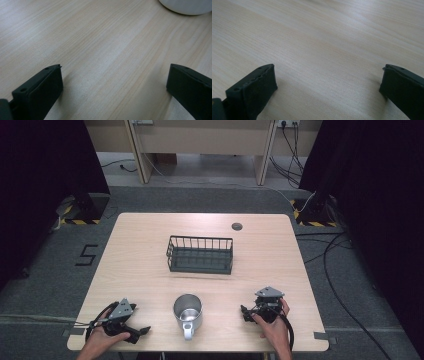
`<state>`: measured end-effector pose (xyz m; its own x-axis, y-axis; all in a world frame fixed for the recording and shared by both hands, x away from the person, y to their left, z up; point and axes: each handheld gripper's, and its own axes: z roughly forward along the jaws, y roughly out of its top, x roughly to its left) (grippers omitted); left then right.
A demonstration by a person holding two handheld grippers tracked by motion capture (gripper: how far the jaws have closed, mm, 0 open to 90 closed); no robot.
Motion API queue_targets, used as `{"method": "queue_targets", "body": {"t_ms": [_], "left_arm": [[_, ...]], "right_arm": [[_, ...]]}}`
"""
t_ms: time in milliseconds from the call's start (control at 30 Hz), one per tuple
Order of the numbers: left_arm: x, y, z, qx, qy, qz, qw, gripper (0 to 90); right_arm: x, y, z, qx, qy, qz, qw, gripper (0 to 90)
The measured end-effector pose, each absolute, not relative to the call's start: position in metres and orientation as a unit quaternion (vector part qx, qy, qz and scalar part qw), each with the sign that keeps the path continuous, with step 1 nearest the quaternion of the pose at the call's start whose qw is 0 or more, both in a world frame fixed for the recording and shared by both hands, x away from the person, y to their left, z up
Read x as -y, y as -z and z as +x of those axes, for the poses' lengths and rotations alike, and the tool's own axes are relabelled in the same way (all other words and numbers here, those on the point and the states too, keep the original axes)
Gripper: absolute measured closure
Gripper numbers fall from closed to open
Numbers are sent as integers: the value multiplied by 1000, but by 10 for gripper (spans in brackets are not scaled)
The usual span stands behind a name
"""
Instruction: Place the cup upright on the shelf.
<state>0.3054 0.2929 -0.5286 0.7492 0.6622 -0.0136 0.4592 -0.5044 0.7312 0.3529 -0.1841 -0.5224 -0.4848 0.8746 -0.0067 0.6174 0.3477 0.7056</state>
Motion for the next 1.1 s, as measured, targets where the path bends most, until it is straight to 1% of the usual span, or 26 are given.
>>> {"method": "queue_targets", "body": {"t_ms": [200, 300, 333, 367, 400, 433, 467, 533, 600, 733, 1100], "left_arm": [[-293, 529, 305, -327, -135, 857, 375, 0], [-293, 529, 305, -327, -135, 857, 375, 0], [-293, 529, 305, -327, -135, 857, 375, 0], [-293, 529, 305, -327, -135, 857, 375, 0], [-293, 529, 305, -327, -135, 857, 375, 0], [-293, 529, 305, -327, -135, 856, 376, 0], [-293, 529, 305, -327, -135, 857, 375, 0], [-293, 529, 305, -327, -135, 857, 375, 0], [-293, 529, 305, -327, -135, 857, 375, 0], [-293, 529, 305, -327, -135, 857, 375, 0], [-293, 529, 305, -327, -135, 857, 375, 0]], "right_arm": [[184, 522, 351, -798, -327, 466, 197, 15], [183, 522, 349, -796, -335, 463, 199, 70], [183, 522, 349, -796, -335, 463, 199, 70], [182, 521, 346, -796, -344, 458, 196, 155], [181, 520, 345, -795, -349, 457, 194, 182], [179, 519, 343, -795, -354, 455, 190, 177], [178, 518, 342, -796, -359, 450, 188, 144], [172, 512, 338, -800, -370, 432, 190, 168], [168, 508, 334, -802, -380, 419, 191, 154], [157, 497, 327, -805, -402, 393, 191, 158], [124, 473, 299, -808, -448, 340, 173, 151]]}}
